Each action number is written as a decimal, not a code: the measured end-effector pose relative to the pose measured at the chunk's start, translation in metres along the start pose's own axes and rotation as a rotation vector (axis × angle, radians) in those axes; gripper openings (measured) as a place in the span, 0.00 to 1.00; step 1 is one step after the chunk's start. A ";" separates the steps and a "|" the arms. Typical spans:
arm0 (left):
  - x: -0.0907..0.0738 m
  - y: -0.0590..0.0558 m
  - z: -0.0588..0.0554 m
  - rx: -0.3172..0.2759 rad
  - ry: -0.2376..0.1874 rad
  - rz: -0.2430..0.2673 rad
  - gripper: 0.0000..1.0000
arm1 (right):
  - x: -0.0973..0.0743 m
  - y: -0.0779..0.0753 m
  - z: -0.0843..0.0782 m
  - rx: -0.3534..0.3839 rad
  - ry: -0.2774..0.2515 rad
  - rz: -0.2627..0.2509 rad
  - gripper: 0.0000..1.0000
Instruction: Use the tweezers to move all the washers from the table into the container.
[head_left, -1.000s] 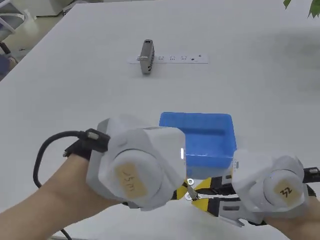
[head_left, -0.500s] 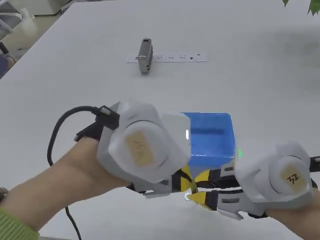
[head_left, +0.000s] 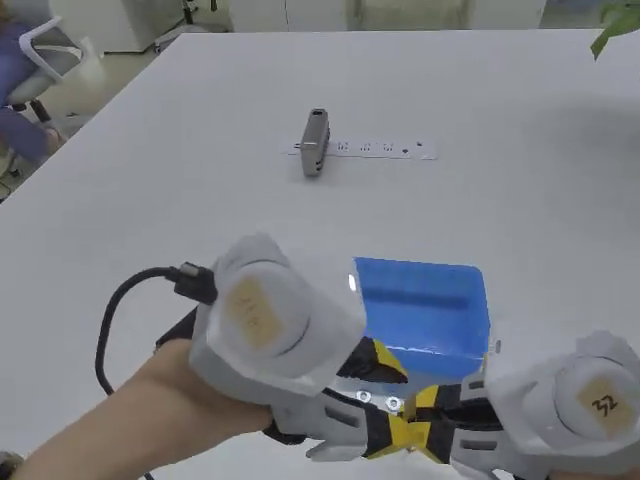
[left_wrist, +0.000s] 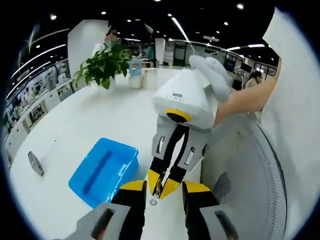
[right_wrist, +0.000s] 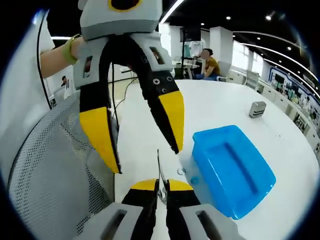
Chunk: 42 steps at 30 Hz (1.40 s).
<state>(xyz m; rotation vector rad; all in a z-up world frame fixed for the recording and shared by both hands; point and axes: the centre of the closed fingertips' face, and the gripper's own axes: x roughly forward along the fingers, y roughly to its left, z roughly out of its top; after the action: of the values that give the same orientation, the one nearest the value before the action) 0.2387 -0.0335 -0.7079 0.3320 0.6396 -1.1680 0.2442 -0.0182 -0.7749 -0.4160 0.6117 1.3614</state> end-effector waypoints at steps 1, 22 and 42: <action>-0.006 0.000 0.001 -0.034 -0.043 0.025 0.39 | -0.001 -0.001 0.000 0.012 -0.012 -0.007 0.01; -0.078 0.004 -0.037 -0.324 -0.290 0.375 0.62 | -0.047 -0.043 0.049 0.097 -0.197 -0.189 0.01; -0.094 0.009 -0.045 -0.348 -0.296 0.434 0.61 | -0.023 -0.138 0.028 0.251 -0.240 -0.344 0.01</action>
<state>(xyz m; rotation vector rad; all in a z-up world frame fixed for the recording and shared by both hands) 0.2114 0.0647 -0.6847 -0.0044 0.4679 -0.6562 0.3820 -0.0434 -0.7484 -0.1418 0.4783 0.9729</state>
